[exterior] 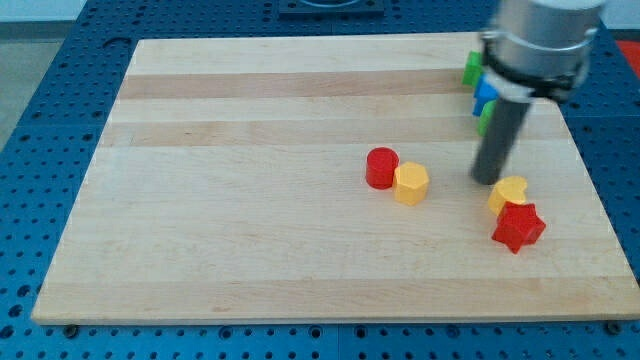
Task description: Move the yellow heart to the center of the board
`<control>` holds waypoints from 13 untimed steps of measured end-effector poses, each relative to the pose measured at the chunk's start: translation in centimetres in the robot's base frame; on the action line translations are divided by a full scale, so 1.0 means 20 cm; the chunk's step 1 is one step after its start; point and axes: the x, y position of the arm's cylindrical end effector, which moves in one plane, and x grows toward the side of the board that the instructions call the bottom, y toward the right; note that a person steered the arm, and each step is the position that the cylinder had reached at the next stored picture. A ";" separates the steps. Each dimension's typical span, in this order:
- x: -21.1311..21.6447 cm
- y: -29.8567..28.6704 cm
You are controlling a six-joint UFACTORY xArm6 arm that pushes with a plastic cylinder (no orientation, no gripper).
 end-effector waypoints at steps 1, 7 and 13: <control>0.03 0.45; 0.02 0.08; 0.38 -0.51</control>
